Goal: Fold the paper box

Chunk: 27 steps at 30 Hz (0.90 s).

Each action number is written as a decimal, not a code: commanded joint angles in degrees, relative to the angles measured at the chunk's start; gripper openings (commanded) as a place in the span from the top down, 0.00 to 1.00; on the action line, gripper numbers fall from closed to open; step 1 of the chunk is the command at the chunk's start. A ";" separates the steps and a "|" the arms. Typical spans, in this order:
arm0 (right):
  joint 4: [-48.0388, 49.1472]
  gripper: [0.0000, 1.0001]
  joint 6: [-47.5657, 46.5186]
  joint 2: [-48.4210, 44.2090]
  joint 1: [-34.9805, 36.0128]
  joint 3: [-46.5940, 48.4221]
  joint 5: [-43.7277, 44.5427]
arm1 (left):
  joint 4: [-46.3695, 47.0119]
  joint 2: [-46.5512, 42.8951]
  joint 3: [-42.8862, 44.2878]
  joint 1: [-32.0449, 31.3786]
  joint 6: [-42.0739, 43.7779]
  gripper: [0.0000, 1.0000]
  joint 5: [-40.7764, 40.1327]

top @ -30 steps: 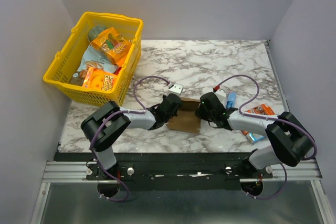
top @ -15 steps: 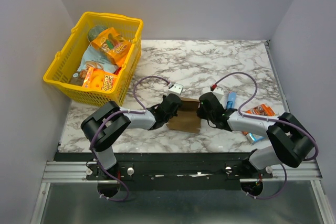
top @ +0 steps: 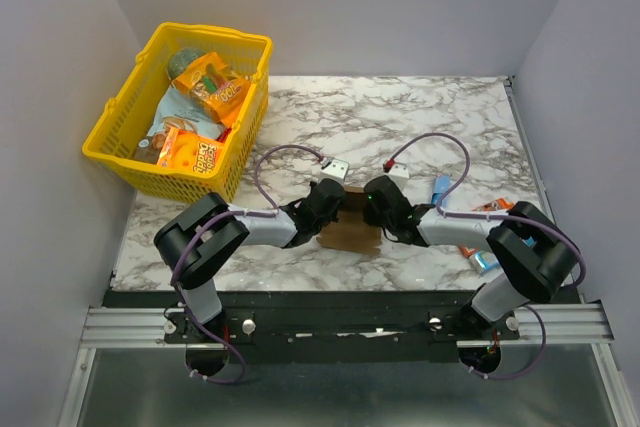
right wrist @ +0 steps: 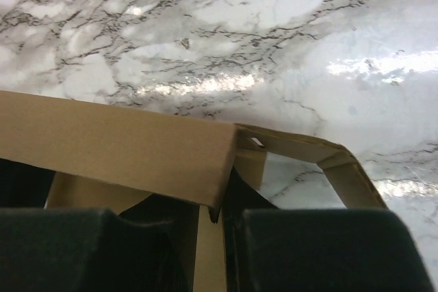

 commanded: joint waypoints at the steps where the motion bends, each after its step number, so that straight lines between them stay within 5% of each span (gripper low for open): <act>1: 1.30 0.75 1.12 2.31 0.73 1.18 0.92 | -5.40 1.46 -0.44 -1.55 0.28 0.91 3.43; 8: -0.03 0.68 0.42 -2.86 1.52 0.13 0.75 | -7.59 2.25 0.44 -1.20 -0.07 0.91 2.03; 13: -4.50 0.48 -2.91 -11.92 4.24 -1.10 -3.47 | -8.74 2.43 0.97 1.16 0.28 0.91 2.02; 20: -14.51 0.33 -6.43 -28.35 4.42 -2.69 -6.65 | -7.51 1.55 -0.17 2.75 1.59 0.91 2.28; 24: -20.07 0.47 -8.45 -30.30 -7.22 1.61 -11.44 | -6.54 1.11 -1.31 2.84 1.59 0.92 2.90; 27: -18.14 0.47 -10.21 -28.38 -15.67 2.06 -15.06 | -6.54 1.02 -1.49 2.84 1.42 0.92 2.90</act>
